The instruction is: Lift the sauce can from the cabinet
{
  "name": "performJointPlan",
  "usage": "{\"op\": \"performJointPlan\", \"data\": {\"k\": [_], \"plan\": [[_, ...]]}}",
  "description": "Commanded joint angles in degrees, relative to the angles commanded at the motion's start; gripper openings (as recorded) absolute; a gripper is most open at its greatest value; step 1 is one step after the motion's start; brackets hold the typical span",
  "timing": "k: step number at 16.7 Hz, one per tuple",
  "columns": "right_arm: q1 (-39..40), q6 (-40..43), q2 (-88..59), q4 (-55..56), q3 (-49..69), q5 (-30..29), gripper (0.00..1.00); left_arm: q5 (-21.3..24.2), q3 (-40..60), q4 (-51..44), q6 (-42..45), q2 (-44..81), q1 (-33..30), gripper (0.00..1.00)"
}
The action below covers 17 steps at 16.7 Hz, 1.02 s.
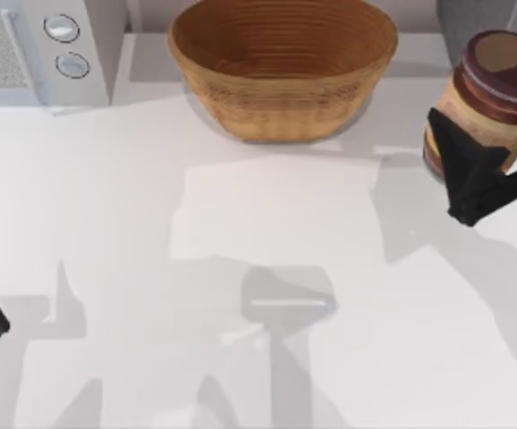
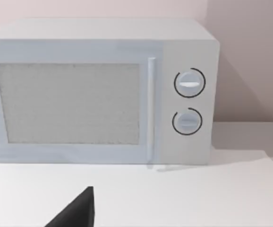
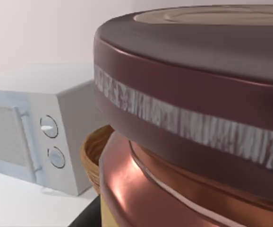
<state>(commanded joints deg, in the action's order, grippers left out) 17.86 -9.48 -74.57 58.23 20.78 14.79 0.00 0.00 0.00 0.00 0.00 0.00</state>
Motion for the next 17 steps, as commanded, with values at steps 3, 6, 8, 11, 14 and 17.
{"op": "performJointPlan", "data": {"k": [3, 6, 8, 11, 14, 17], "plan": [[0.9, 0.6, -6.0, 4.7, 1.3, 1.0, 0.0, 0.0, 0.0, 0.0, 0.0, 0.0, 0.0, 1.0], [1.8, 1.1, -11.9, 9.2, 2.4, 2.0, 0.0, 0.0, 0.0, 0.0, 0.0, 0.0, 0.0, 1.0], [2.4, 1.3, -15.8, 11.9, 3.0, 2.5, 0.0, 0.0, 0.0, 0.0, 0.0, 0.0, 0.0, 1.0], [3.1, 2.0, -21.4, 16.0, 4.0, 3.2, 0.0, 0.0, 0.0, 0.0, 0.0, 0.0, 0.0, 1.0], [3.8, 3.0, -26.6, 20.0, 5.1, 3.7, 0.0, 0.0, 0.0, 0.0, 0.0, 0.0, 0.0, 1.0], [4.3, 4.3, -31.7, 23.7, 6.2, 4.1, 0.0, 0.0, 0.0, 0.0, 0.0, 0.0, 0.0, 1.0]]}}
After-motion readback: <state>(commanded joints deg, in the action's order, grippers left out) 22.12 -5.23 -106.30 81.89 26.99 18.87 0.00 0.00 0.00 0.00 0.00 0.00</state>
